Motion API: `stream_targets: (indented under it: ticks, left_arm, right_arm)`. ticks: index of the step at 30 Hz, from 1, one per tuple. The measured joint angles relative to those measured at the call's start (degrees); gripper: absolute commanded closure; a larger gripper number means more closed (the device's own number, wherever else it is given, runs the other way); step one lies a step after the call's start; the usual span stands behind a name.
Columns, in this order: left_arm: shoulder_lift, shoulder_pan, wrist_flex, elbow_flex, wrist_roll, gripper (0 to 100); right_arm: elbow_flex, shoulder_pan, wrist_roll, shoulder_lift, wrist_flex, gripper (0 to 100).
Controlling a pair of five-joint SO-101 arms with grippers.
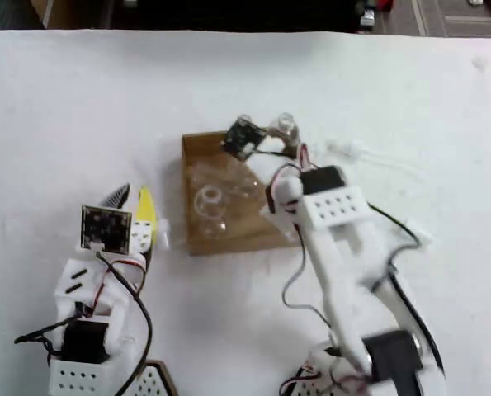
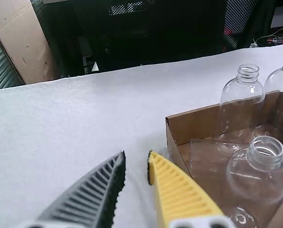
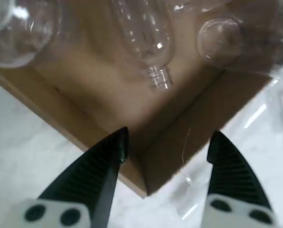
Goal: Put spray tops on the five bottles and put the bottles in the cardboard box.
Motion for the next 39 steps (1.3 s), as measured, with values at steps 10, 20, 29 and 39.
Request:
stream_targets:
  ticks: [10, 20, 29, 39]
  left_arm:
    - [0.00, 0.00, 0.00, 0.00, 0.00, 92]
    - [0.00, 0.00, 0.00, 0.00, 0.00, 92]
    - [0.00, 0.00, 0.00, 0.00, 0.00, 92]
    - [0.00, 0.00, 0.00, 0.00, 0.00, 92]
  right_arm:
    - [-4.31, -1.05, 1.58, 12.75, -6.86, 75.5]
    - [-7.38, -1.05, 4.57, 19.25, -8.53, 76.2]
    - [-12.22, -2.02, 4.66, 26.37, -8.53, 93.3]
    - [-16.79, -2.29, 5.01, 22.59, -5.36, 96.6]
